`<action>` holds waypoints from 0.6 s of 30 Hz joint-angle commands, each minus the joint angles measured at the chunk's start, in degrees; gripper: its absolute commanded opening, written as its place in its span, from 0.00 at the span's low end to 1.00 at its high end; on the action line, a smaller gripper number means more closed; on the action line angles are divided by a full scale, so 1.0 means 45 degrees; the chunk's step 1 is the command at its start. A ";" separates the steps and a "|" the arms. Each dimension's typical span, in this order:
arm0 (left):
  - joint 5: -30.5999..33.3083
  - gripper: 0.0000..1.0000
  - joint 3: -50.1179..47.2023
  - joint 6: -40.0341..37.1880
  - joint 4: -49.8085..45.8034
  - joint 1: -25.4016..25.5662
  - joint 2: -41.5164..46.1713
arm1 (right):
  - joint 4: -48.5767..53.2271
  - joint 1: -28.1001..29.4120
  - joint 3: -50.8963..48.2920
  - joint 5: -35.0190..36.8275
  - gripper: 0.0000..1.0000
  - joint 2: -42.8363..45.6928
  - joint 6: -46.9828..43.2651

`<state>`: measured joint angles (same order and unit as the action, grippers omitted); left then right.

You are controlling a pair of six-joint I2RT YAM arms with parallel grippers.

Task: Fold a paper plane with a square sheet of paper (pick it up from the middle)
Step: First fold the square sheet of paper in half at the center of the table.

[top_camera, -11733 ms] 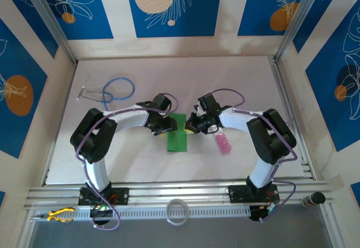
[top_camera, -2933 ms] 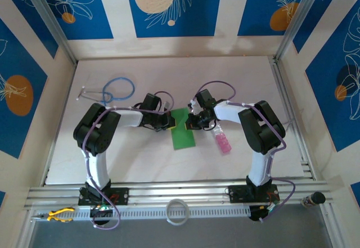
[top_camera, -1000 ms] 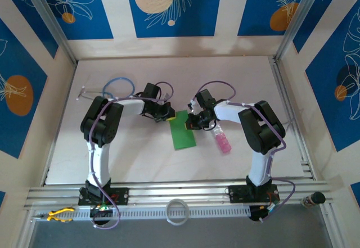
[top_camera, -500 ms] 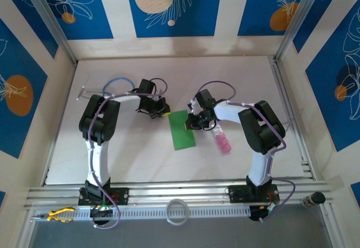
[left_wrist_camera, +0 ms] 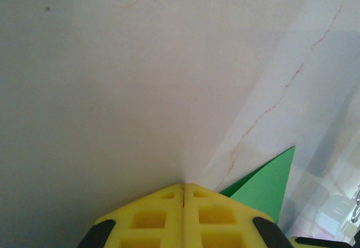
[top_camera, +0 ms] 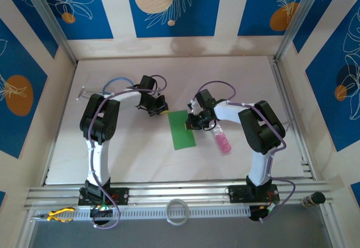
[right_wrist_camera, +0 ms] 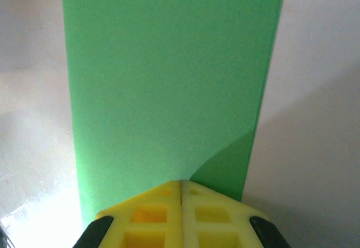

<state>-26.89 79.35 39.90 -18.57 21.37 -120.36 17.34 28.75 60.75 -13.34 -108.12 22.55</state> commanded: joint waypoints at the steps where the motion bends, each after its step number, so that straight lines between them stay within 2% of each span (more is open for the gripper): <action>1: 0.0755 0.05 0.0082 -0.0228 -0.0279 -0.0315 0.0862 | 0.1724 0.0007 -0.0593 0.1246 0.00 -0.0832 -0.0100; 8: -0.0873 0.08 -0.1021 -0.0377 0.0883 0.0229 0.2265 | 0.1747 -0.0002 -0.0561 0.1274 0.00 -0.0853 -0.0105; 18: -0.2397 0.08 -0.2494 -0.0620 0.1952 0.1137 0.1637 | 0.1771 0.0017 -0.0567 0.1286 0.00 -0.0874 -0.0090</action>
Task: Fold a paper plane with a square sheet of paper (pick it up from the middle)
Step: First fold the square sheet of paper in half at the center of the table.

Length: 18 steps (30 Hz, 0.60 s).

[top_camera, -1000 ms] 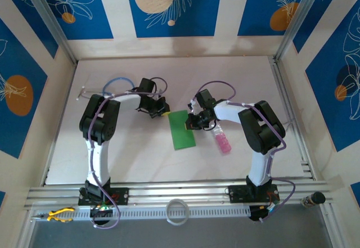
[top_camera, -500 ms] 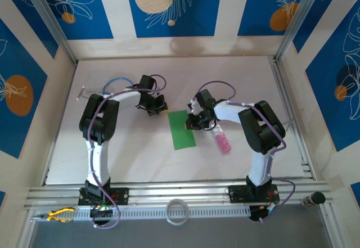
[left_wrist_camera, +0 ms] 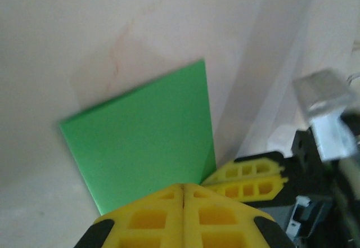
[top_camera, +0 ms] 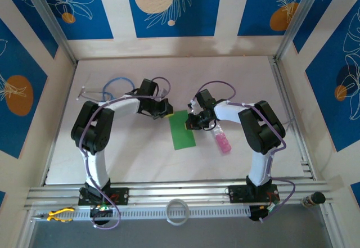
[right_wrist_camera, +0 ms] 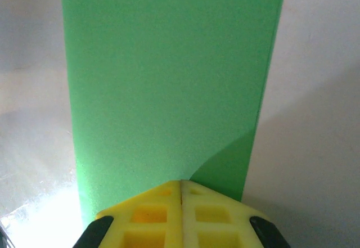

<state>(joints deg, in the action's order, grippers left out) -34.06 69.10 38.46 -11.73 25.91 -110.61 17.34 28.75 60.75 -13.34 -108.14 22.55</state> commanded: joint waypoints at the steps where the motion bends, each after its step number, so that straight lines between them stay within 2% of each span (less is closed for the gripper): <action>1: -0.0833 0.08 -0.0202 -0.0303 0.0445 0.0158 -0.0673 | 0.1771 0.0017 -0.0560 0.1295 0.00 -0.0866 -0.0104; 8: 0.0616 0.06 -0.0121 -0.0308 -0.0125 0.0048 -0.1362 | 0.1771 0.0022 -0.0571 0.1290 0.00 -0.0861 -0.0078; 18: 0.0975 0.06 -0.0180 0.0323 0.0591 -0.0638 -0.1669 | 0.1716 0.0027 -0.0649 0.1283 0.00 -0.0818 -0.0069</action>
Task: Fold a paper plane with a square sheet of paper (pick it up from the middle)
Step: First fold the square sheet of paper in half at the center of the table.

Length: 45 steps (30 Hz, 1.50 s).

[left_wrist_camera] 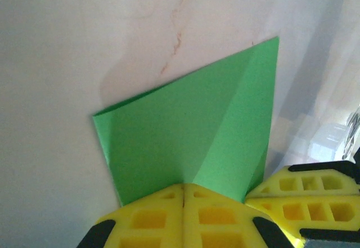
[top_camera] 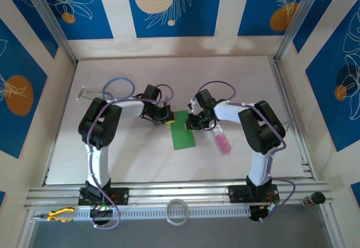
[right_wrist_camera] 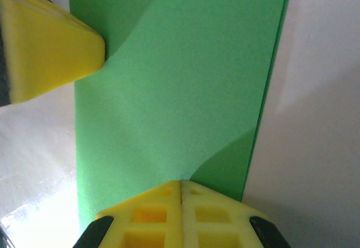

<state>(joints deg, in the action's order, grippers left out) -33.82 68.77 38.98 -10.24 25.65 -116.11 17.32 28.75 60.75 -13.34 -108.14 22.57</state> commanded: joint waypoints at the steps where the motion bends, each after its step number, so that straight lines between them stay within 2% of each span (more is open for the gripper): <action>1: 0.0952 0.06 -0.0073 0.0293 0.0317 -0.0634 -0.0447 | 0.1716 0.0017 -0.0663 0.1271 0.00 -0.0833 -0.0074; 7: 0.0898 0.07 0.0209 0.0858 0.0782 -0.0914 -0.0600 | 0.1712 0.0017 -0.0649 0.1247 0.00 -0.0819 -0.0088; 16: 0.1846 0.08 0.0829 0.1540 0.0245 -0.0994 -0.0704 | 0.1712 0.0016 -0.0668 0.1198 0.00 -0.0789 -0.0110; 30: 0.1933 0.10 0.1419 0.1955 0.0123 -0.0995 -0.0926 | 0.1665 -0.0001 -0.0700 0.1120 0.00 -0.0762 -0.0152; 39: 0.2402 0.11 0.1469 0.1909 -0.0594 -0.0993 0.0080 | 0.1509 0.0113 -0.0870 0.0526 0.00 -0.0522 -0.0568; 45: 0.2103 0.13 0.0439 0.1719 -0.0301 -0.0755 0.1624 | 0.1174 0.0170 -0.1246 -0.0305 0.00 0.0137 -0.1092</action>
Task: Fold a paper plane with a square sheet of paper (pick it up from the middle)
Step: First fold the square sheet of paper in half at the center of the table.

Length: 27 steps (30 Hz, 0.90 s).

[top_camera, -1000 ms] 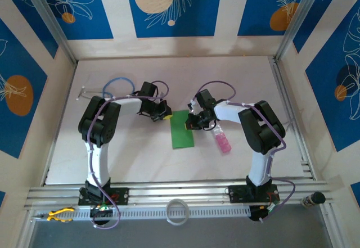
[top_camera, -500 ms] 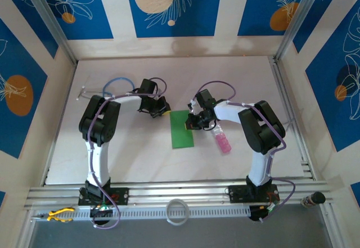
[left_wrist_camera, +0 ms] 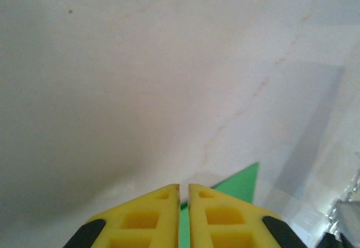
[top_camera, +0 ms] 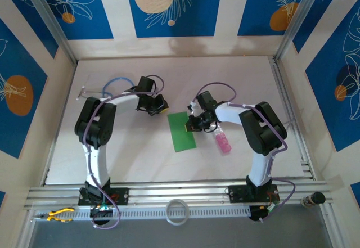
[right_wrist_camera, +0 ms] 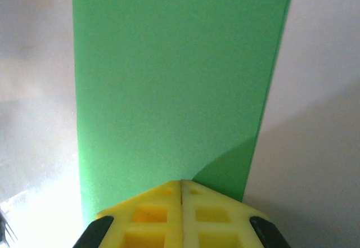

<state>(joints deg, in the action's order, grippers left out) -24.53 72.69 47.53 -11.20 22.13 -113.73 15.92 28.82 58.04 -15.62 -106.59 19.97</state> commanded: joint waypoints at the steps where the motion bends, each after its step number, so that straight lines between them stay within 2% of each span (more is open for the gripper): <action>1: -0.0037 0.14 -0.0697 -0.0226 0.0011 0.0126 0.1321 | 0.1599 0.0141 -0.0552 0.0189 0.00 -0.0134 -0.0521; 4: -0.0197 0.14 -0.1450 -0.0473 0.0313 0.0528 0.1837 | 0.1590 0.0139 -0.0274 -0.0392 0.00 0.0140 -0.0296; 6: -0.0403 0.14 -0.1779 -0.0599 0.0575 0.0803 0.1933 | 0.1520 0.0183 -0.0099 -0.0546 0.04 0.0414 0.0089; 14: -0.1266 0.14 -0.2070 -0.0521 0.1581 0.1320 0.1149 | 0.0695 -0.0293 -0.0683 -0.0655 0.26 0.2039 0.2323; 20: -0.0631 0.13 -0.1964 -0.0750 0.0890 0.1371 0.0757 | 0.0105 -0.0642 -0.2001 -0.0978 0.29 0.3274 0.3902; 27: -0.0346 0.12 -0.2514 -0.0816 0.0991 0.1351 0.0394 | 0.0052 -0.0625 -0.3174 -0.1403 0.35 0.3685 0.4978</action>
<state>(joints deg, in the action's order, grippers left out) -26.94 62.70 44.91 -5.78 28.10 -110.61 16.10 25.80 45.87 -19.75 -91.55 38.33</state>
